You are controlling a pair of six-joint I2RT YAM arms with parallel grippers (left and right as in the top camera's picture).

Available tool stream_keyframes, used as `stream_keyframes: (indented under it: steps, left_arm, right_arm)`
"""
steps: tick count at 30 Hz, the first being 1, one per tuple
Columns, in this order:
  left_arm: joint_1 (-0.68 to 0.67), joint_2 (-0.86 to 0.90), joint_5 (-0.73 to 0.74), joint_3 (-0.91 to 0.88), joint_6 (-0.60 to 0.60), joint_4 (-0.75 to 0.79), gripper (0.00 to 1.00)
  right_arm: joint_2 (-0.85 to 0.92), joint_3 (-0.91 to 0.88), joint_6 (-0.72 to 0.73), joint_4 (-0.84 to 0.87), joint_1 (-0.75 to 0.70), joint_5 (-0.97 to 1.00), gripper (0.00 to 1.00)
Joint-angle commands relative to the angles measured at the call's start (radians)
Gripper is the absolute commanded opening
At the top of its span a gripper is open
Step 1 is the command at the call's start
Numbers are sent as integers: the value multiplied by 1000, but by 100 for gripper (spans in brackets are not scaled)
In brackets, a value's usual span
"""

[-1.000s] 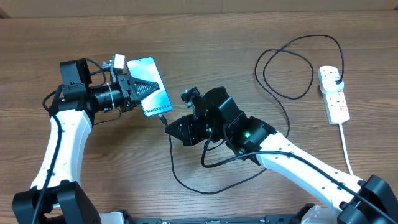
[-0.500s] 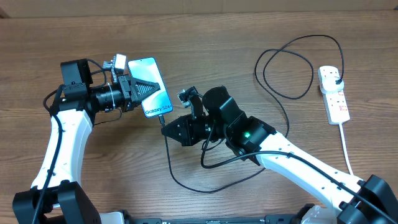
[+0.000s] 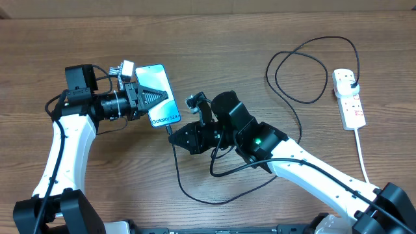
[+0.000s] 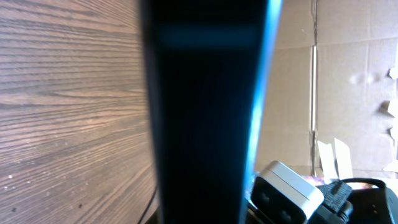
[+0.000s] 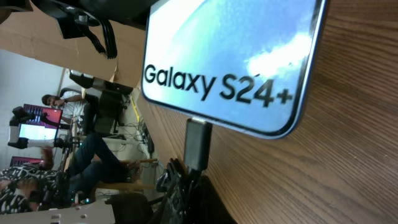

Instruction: Plug charger to phone and switch on socket

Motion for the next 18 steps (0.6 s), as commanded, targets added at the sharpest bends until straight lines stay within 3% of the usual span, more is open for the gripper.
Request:
stream_keyframes:
  steps: [1,11,13,18]
  left_arm:
    - [-32,-21,124,1,37,-28,4]
    - [-91,-21,71,1,37,-31,4]
    - [-91,-21,60,1,37,-31,4]
    - [-90,-21,59,1,37,-13,4]
  right_arm:
    - [-27,5,-11,46,-12,108,4]
    - [-27,5,-12,55,-12,107,4]
    - [-27,5,-12,35,-12,107,16]
    - [-29,5,-12,4,-13,104,34]
